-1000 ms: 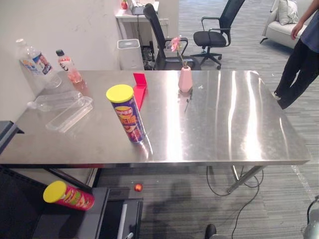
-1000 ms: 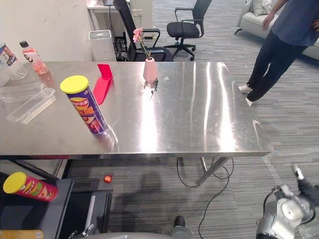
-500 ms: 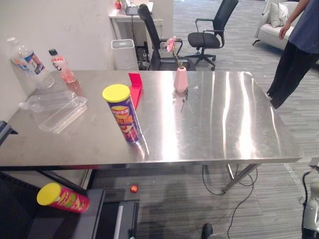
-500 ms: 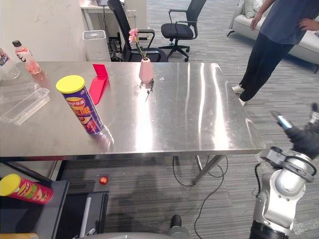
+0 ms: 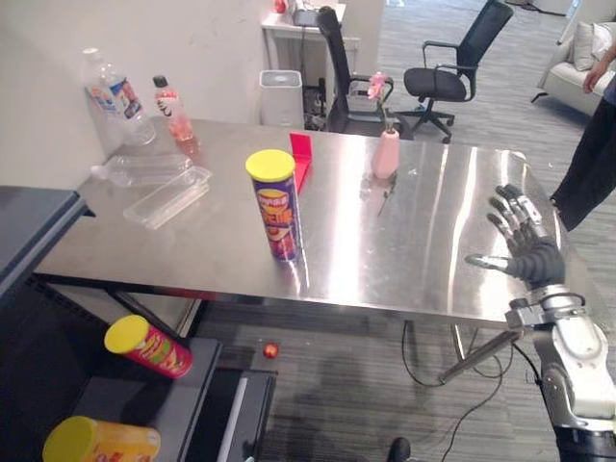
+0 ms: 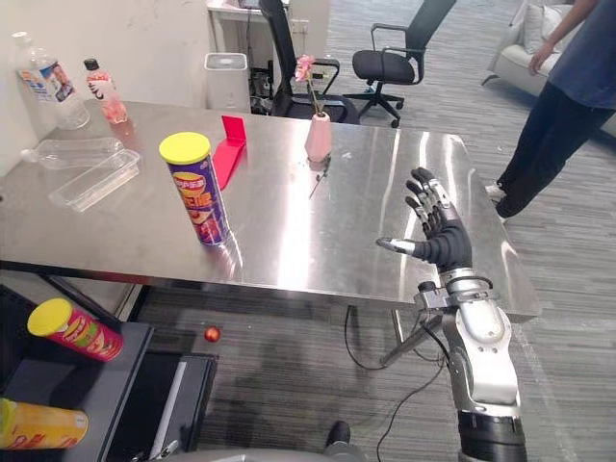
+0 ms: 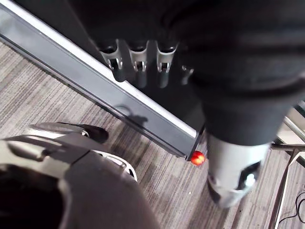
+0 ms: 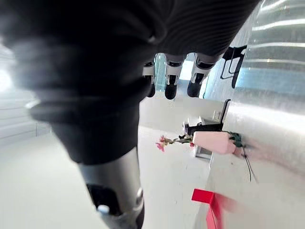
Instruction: Put the gum and the chips on the shelf.
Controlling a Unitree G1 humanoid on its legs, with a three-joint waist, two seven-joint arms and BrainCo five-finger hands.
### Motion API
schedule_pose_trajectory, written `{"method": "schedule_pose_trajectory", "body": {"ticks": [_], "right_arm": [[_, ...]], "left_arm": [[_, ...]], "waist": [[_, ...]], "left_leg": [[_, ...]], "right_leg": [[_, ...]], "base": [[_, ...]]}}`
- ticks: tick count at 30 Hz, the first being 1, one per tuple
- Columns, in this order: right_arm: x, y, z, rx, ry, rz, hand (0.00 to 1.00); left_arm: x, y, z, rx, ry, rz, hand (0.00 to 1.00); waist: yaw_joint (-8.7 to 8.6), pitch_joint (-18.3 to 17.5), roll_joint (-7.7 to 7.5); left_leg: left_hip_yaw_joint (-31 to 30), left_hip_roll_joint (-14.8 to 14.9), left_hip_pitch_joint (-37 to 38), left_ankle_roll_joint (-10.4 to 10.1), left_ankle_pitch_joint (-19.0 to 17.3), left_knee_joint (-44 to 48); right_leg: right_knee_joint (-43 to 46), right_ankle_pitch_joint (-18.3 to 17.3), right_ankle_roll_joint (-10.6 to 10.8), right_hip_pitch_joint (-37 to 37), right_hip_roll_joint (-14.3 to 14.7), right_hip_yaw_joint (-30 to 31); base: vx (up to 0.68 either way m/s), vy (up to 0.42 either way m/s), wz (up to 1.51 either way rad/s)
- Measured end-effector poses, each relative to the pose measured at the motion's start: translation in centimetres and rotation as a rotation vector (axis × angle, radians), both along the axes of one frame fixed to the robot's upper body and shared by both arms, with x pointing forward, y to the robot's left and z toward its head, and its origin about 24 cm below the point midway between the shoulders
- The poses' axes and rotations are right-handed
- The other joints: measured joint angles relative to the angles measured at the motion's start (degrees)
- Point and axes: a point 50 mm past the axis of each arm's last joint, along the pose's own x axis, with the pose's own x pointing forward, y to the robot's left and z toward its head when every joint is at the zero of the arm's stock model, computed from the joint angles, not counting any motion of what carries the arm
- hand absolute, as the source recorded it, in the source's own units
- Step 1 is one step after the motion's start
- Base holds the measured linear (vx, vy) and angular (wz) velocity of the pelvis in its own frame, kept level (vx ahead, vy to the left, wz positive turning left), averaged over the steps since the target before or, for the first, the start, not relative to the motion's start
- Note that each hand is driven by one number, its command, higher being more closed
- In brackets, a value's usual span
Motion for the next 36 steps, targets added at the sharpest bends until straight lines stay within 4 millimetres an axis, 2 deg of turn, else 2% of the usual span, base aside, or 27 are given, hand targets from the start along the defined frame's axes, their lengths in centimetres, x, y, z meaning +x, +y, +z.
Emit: {"method": "schedule_pose_trajectory", "body": {"ticks": [6,9,13,18,22,24,27,36], "right_arm": [[1.6,1.6,-0.8,-0.006,0.058,0.083,0.0],[2.4,2.1,-1.0,-0.006,0.075,0.103,0.0],[3.2,3.0,-0.9,-0.012,0.084,0.136,0.0],[4.4,4.6,0.9,-0.035,0.033,0.197,0.0],[5.4,5.0,1.4,-0.069,0.037,0.218,0.0],[5.7,5.4,1.8,-0.093,0.033,0.248,0.0],[6.3,5.9,1.9,-0.108,0.048,0.279,0.0],[7.5,6.3,-0.6,-0.157,0.169,0.293,0.0]], "left_arm": [[0.1,0.5,0.1,0.016,0.005,-0.038,0.0],[0.4,0.5,0.2,0.018,-0.006,-0.046,0.0],[0.5,0.4,0.2,0.017,-0.01,-0.052,0.0],[0.9,0.4,0.4,0.02,-0.025,-0.057,0.0],[1.0,0.4,0.4,0.02,-0.027,-0.062,0.0],[1.0,0.3,0.3,0.018,-0.026,-0.069,0.0],[1.0,0.2,0.3,0.016,-0.024,-0.076,0.0],[1.7,0.0,0.6,0.03,-0.044,-0.134,0.0]], "waist": [[0.54,0.23,-0.37],[1.6,0.36,-0.25],[1.67,0.63,-0.18],[2.72,1.53,-0.38],[3.67,1.71,-0.31],[4.74,1.95,-0.17],[5.03,2.06,-0.16],[5.93,3.6,-0.06]], "left_leg": [[-1.31,-0.31,-0.93,0.08,0.57,-0.1],[-1.45,-0.36,-0.97,0.1,0.67,-0.09],[-2.68,-0.53,-1.9,0.24,1.01,0.12],[-3.56,-0.73,-2.87,0.44,1.42,0.59],[-4.65,-0.71,-3.01,0.49,1.46,0.98],[-4.73,-0.7,-3.14,0.52,1.57,1.02],[-5.26,-0.7,-3.76,0.54,1.86,1.0],[-6.56,-1.52,-3.68,0.58,2.92,-0.1]], "right_leg": [[-0.13,0.01,0.02,-0.08,-0.43,-1.35],[-0.13,0.02,0.04,-0.03,-0.5,-1.51],[-0.02,0.11,0.17,0.03,-0.84,-2.67],[0.15,0.22,0.3,0.11,-1.11,-3.63],[0.14,0.23,0.3,0.8,-1.14,-4.49],[0.14,0.23,0.3,0.79,-1.14,-4.54],[0.14,0.22,0.3,0.76,-1.15,-5.18],[0.13,0.29,0.4,0.98,-1.74,-6.55]], "base": [[-0.02,0.01,0.13],[-0.01,0.003,0.02],[-0.01,0.008,0.15],[-0.02,0.007,0.12],[-0.02,0.003,0.12],[-0.02,0.004,0.02],[-0.03,0.002,0.12],[0.0,0.014,0.08]]}}
